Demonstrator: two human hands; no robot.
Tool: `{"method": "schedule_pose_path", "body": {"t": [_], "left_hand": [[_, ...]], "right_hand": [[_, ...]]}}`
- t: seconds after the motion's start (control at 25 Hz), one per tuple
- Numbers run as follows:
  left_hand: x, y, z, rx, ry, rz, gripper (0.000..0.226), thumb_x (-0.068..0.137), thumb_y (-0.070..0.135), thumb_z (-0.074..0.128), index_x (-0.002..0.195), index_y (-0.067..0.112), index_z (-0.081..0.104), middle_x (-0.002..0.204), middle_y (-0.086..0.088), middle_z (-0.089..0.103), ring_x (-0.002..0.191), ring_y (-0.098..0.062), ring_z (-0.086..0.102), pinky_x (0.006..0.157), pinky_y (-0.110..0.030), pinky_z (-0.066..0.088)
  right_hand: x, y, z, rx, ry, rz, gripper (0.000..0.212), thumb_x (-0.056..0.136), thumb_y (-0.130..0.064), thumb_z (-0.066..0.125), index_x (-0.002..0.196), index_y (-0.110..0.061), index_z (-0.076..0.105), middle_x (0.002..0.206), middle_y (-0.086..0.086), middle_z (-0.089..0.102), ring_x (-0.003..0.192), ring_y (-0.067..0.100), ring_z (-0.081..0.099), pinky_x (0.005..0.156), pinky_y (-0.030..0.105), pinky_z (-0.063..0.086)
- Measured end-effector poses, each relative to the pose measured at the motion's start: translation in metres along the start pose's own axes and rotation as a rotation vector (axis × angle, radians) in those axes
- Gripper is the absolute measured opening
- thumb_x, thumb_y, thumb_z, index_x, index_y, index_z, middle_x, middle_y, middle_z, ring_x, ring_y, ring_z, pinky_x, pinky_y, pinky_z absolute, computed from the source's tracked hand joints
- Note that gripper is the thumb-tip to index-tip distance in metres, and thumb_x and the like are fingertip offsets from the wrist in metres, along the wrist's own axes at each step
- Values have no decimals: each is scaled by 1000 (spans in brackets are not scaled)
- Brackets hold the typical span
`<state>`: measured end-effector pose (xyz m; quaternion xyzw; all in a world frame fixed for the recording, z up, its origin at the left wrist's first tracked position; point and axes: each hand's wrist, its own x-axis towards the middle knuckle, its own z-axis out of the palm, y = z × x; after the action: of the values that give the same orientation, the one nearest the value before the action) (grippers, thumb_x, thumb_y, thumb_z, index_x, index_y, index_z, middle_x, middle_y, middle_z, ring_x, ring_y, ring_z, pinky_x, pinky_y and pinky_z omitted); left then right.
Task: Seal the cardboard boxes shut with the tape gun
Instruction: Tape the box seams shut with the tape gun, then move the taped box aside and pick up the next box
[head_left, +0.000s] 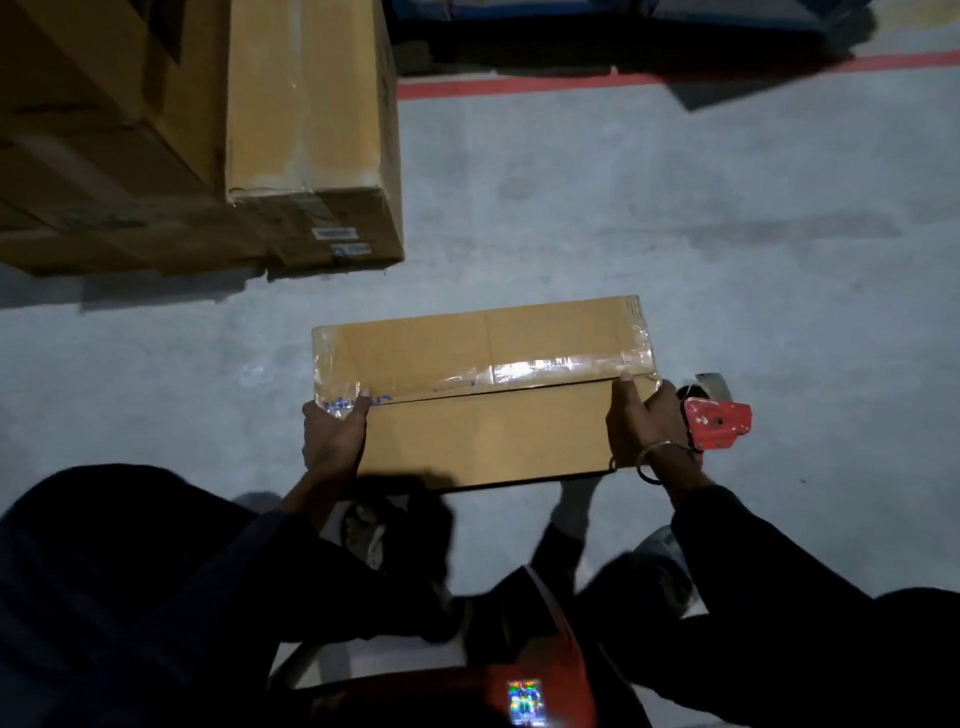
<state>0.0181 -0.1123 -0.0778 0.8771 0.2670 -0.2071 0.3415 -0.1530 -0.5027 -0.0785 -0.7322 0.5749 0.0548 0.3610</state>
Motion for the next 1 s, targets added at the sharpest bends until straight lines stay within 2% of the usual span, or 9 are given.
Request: {"method": "schedule_pose_path", "body": {"t": [0.12, 0.24, 0.44, 0.6, 0.68, 0.76, 0.8, 0.88, 1.0], "left_hand": [[-19, 34, -14, 10, -37, -22, 79, 84, 74, 66, 131, 14, 46, 129, -14, 64, 118, -41, 62, 100, -47, 48], [-45, 77, -62, -36, -59, -57, 81, 87, 70, 67, 134, 7, 45, 134, -19, 62, 122, -41, 61, 103, -48, 49], [-86, 157, -194, -283, -53, -102, 80, 85, 66, 74, 132, 5, 51, 129, -17, 64, 120, -39, 61, 104, -47, 49], [-71, 177, -265, -484, -72, -95, 100, 67, 89, 69, 124, 7, 64, 117, -9, 74, 108, -31, 70, 101, -49, 55], [-83, 203, -287, -545, -85, -103, 75, 83, 67, 71, 123, 4, 64, 113, -10, 75, 102, -29, 72, 91, -37, 58], [-108, 245, -321, -593, -131, -70, 31, 100, 26, 67, 119, 1, 65, 105, -10, 72, 92, -26, 67, 70, -21, 55], [-111, 258, -328, -616, -126, -71, 17, 102, 11, 64, 117, 3, 66, 99, -12, 69, 87, -23, 63, 63, -20, 52], [-103, 273, -330, -647, -150, -113, 16, 100, 1, 63, 115, 5, 68, 92, -11, 66, 78, -19, 57, 64, -26, 47], [-78, 291, -321, -628, -161, -210, 5, 98, 5, 68, 102, 2, 68, 78, -7, 57, 66, -16, 49, 72, -30, 39]], "right_hand": [[-14, -36, -33, 19, 23, 3, 90, 73, -92, 50, 119, -14, 54, 100, 4, 63, 92, 30, 63, 87, 47, 55], [-33, -107, -93, -179, 2, -14, 86, 73, -88, 50, 117, -14, 52, 100, 6, 56, 91, 30, 56, 81, 40, 48], [-87, -266, -183, -311, -58, -42, 73, 62, -72, 60, 110, -20, 43, 116, 10, 57, 112, 37, 56, 99, 54, 48], [-122, -407, -247, -375, -124, -58, 96, 65, -78, 70, 134, -16, 44, 132, 16, 46, 129, 42, 46, 105, 57, 43], [-127, -460, -258, -355, -98, -70, 102, 64, -81, 70, 139, -16, 46, 135, 17, 44, 130, 42, 45, 107, 59, 42], [-133, -509, -264, -355, -55, -118, 104, 67, -81, 69, 144, -14, 45, 139, 16, 44, 133, 41, 42, 108, 59, 38], [-134, -533, -265, -355, -32, -135, 105, 68, -81, 68, 145, -14, 45, 141, 16, 44, 134, 41, 41, 108, 59, 37], [-127, -579, -261, -378, -13, -157, 101, 69, -79, 66, 145, -15, 46, 146, 16, 45, 135, 41, 39, 108, 58, 33], [-95, -633, -243, -436, -34, -259, 93, 73, -70, 68, 146, -18, 46, 150, 14, 45, 138, 40, 36, 108, 59, 30]]}}
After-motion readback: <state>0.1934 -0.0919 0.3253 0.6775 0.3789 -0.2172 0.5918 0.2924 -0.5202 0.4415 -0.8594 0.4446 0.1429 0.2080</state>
